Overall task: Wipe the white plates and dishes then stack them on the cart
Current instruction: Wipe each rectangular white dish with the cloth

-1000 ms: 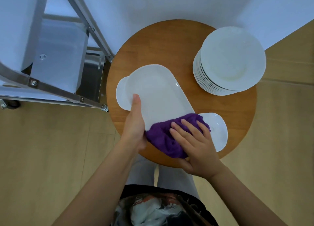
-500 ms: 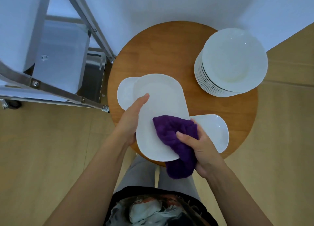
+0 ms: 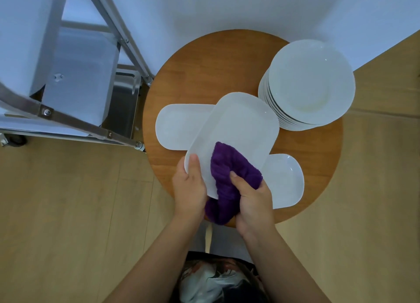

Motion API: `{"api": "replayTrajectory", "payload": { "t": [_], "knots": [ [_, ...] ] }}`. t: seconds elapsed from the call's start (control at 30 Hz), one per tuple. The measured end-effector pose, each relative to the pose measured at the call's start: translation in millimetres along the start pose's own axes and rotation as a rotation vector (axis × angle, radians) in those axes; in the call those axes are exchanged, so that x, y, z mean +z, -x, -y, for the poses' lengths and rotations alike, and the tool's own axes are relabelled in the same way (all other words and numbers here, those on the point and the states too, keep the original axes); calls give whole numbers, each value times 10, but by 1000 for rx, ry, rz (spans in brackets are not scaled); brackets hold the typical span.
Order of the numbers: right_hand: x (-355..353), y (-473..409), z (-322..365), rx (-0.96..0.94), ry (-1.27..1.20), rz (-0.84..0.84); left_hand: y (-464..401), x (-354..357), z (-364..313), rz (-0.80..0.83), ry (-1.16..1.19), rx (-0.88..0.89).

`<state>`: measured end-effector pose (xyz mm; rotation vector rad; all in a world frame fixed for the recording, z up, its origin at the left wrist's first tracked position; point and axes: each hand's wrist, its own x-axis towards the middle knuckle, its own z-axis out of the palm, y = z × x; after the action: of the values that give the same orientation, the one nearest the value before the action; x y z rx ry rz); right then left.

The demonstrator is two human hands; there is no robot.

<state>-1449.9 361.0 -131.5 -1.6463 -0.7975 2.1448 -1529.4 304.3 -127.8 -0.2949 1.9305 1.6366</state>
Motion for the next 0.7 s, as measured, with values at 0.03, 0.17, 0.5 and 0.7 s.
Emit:
{"api": "replayTrajectory", "payload": {
  "t": [0.03,0.17,0.5,0.7],
  "knots": [
    [-14,-28,23,-15,14,-1,-33,-18,-18,35,-59,47],
    [-75,-147,164,-77,-42,-35,-197,-112,-139,189,-234,146],
    [-575,-410,677,-111,571,240,-567,-506,-511,616,-680,77],
    [-478,-433,944,-85,880,536,-742,-300,-776,843,-924,56]
  ]
}}
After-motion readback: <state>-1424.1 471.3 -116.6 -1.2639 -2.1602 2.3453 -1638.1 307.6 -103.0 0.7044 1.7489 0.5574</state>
